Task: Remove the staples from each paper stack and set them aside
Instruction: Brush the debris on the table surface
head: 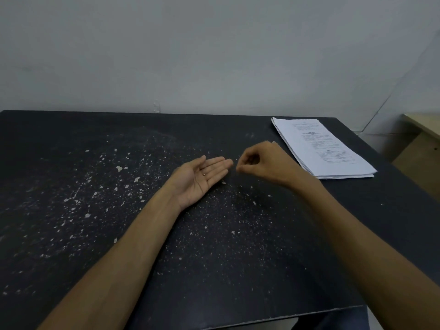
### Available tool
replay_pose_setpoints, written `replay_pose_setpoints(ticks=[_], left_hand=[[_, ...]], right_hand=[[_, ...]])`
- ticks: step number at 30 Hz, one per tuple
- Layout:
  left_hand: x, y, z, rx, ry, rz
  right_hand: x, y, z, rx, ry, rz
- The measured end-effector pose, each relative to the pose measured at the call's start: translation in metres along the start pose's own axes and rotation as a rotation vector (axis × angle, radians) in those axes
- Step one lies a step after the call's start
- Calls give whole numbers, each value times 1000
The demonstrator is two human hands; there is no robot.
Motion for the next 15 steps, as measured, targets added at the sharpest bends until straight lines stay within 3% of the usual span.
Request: replay_pose_setpoints(ticks=[4, 15], left_hand=[[-1, 1, -4, 5, -31, -2], [2, 1, -3, -26, -30, -2]], right_hand=[[13, -20, -13, 79, -25, 201], [1, -19, 18, 482, 64, 272]])
Point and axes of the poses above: each hand's wrist, its own x-axis away from the middle knuckle, its own y-axis out of the back of the hand, z = x × y, the point moved 3 cm from there along -x, towards the middle knuckle, and after that the axes turned 15 degrees about x, right-handed, at the moved point
